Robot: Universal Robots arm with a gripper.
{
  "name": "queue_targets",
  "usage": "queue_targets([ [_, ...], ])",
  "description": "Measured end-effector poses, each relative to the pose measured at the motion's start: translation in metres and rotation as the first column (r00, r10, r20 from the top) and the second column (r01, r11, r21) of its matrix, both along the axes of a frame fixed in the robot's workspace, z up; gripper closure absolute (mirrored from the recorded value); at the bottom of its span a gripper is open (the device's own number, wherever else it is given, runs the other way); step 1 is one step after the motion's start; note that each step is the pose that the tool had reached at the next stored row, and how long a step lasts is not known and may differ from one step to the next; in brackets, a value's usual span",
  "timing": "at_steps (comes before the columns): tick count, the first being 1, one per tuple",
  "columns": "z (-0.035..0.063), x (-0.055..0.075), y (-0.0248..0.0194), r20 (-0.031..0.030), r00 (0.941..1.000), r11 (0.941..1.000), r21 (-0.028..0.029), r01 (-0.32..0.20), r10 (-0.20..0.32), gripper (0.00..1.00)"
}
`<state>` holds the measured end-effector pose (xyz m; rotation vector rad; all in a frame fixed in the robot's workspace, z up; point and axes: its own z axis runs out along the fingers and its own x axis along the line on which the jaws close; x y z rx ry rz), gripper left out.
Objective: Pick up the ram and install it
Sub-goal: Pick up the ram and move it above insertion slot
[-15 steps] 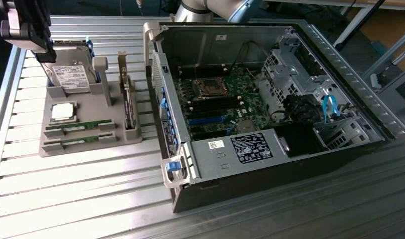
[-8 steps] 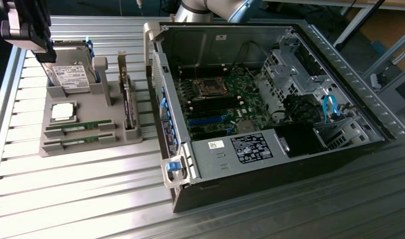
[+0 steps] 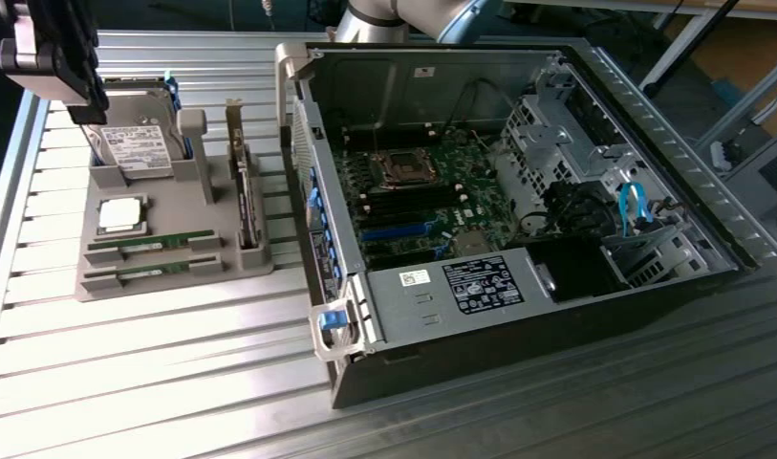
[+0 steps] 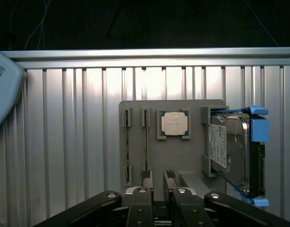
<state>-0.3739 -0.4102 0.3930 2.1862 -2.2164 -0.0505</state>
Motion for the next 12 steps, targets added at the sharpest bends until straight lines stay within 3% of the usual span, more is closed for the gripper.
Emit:
queue_targets([
  [7,-0.0006,0.0,0.0,0.0002,1.0,1.0,0.0001,0.0,0.0,0.76],
  [12,-0.0126,0.0,0.0,0.0,1.0,1.0,0.0,0.0,0.0,0.76],
])
